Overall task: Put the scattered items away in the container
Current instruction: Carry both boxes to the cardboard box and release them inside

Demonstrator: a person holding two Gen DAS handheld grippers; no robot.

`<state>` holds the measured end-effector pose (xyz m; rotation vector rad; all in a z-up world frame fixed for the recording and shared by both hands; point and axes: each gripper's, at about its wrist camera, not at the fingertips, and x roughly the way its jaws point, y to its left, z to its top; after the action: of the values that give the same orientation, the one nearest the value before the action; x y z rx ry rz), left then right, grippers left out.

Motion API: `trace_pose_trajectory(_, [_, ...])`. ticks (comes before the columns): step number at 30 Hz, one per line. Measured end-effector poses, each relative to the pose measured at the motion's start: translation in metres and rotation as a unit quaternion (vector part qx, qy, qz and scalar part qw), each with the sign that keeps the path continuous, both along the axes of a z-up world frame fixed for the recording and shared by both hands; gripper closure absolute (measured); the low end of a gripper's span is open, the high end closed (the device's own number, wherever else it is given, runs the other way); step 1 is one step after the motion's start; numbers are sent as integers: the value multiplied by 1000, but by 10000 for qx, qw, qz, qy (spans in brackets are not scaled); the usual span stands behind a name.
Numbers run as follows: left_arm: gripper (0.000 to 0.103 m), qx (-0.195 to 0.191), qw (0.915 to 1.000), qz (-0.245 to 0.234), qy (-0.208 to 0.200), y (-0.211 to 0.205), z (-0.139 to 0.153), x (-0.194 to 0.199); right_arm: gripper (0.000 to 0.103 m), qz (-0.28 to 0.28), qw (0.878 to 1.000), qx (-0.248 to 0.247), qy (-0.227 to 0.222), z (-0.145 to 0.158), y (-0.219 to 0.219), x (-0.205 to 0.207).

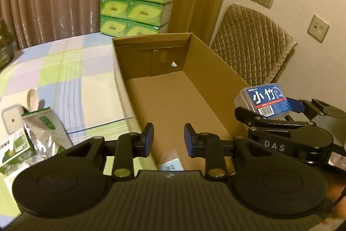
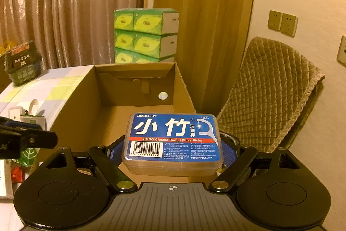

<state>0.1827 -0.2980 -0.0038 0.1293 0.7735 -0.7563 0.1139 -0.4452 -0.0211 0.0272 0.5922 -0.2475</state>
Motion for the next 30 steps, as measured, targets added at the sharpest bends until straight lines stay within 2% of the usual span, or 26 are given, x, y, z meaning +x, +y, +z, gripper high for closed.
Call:
trace_pose_trajectory(11, [73,-80,9997,214,37,25,4,-2,19,299,9991,239,165,-6,12,10])
trace_pose_trajectory(16, [65,-110,9996,261,46,32,3,-4,5,304,9992,201,167,-9,15,6])
trace_pose_trajectory(25, [61,-63,9993,359,79,46,2,-12,5,225,9995,216,58,-1,21,-13])
trace_pose_trajectory(30, [53,1,9989,466,44,58,5,-20,5,171,9993,304,-130,10,32,-31])
